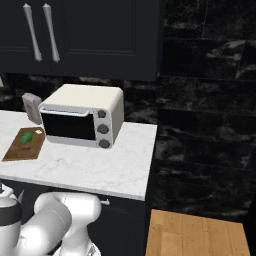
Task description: Place the appropriate cutting tool for cutting the broccoli skin on the cutting board.
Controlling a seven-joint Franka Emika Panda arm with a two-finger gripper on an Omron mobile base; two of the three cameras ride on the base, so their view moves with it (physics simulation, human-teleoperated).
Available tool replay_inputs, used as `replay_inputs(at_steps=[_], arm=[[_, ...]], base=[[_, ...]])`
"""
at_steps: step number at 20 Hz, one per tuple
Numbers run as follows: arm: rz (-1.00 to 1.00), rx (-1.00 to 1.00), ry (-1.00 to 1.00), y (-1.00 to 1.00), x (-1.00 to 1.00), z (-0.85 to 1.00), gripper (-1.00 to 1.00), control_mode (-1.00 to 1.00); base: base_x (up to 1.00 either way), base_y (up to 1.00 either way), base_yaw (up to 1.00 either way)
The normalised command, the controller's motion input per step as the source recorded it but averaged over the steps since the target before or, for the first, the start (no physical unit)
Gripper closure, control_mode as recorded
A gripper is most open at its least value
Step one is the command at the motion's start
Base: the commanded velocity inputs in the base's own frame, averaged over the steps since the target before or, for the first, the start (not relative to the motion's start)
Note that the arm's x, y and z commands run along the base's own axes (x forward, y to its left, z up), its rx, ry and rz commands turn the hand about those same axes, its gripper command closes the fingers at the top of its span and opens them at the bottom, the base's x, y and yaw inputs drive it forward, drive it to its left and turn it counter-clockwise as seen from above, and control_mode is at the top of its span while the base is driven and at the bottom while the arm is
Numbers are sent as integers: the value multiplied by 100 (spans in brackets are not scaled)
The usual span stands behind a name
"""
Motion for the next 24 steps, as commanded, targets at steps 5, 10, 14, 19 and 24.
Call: replay_inputs(at_steps=[5,10,14,19,24], arm=[[17,-6,2,23,30,-36,-100,-100],[10,-4,0,17,20,-35,-100,-100],[3,-4,6,2,26,-30,-100,-100],[0,-1,7,0,15,-32,-100,-100],[0,0,3,0,-2,-41,-100,-100]], base=[[0,0,0],[0,0,0],[0,0,0],[0,0,0],[0,0,0]])
